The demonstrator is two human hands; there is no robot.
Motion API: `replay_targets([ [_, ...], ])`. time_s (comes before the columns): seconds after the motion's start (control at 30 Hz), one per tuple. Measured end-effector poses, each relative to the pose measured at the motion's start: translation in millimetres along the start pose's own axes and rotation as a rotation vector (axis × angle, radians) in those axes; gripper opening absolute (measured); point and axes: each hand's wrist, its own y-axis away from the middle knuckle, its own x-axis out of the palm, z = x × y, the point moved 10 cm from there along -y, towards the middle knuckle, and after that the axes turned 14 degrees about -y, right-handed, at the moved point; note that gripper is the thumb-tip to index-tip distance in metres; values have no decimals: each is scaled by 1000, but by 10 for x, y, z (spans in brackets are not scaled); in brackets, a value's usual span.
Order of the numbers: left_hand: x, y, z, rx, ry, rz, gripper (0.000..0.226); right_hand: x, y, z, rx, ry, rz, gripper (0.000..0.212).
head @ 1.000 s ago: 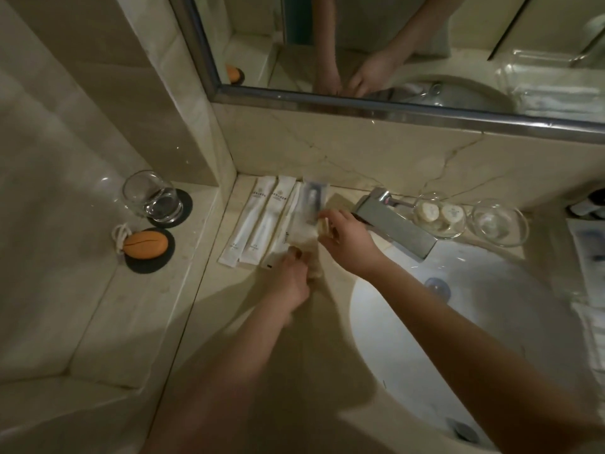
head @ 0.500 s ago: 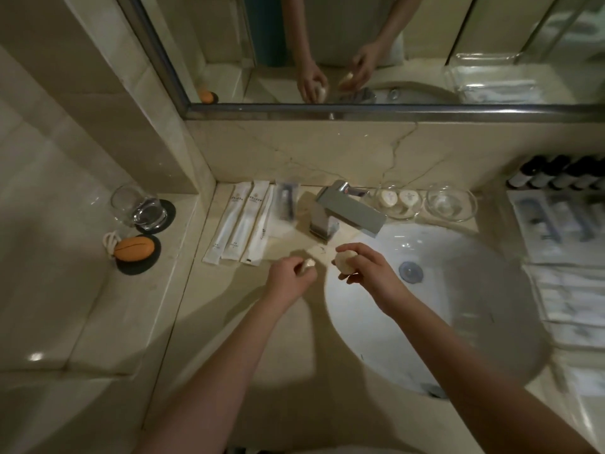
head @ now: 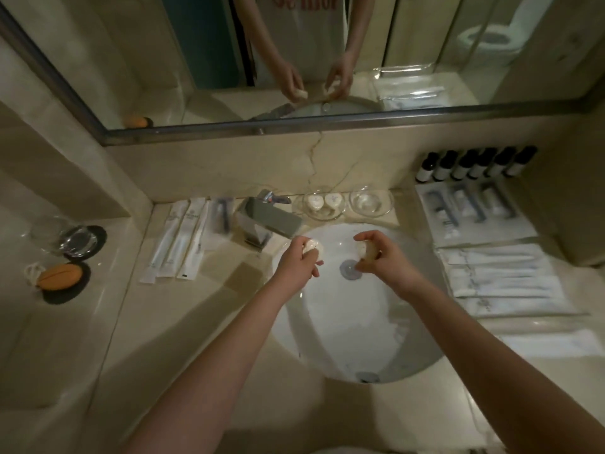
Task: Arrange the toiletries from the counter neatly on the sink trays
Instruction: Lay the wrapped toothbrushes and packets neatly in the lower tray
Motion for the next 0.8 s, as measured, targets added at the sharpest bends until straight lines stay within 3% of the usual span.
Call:
replay_targets([
  [0.17,334,-235,-200,-108,168,60,18,-485,-245,108,-33,107,-94,37],
  [0.27,465,-389,-295,-143,131,70,38,-674,-446,175,-41,183,-128,37],
  [0.47,421,-932,-670,-29,-232,-90,40,-873,-1025,348,-24,428,-85,45],
  [0.8,789,-1830,-971,120,-850,60,55,-884,-1801,271,-175,753,-112,37],
])
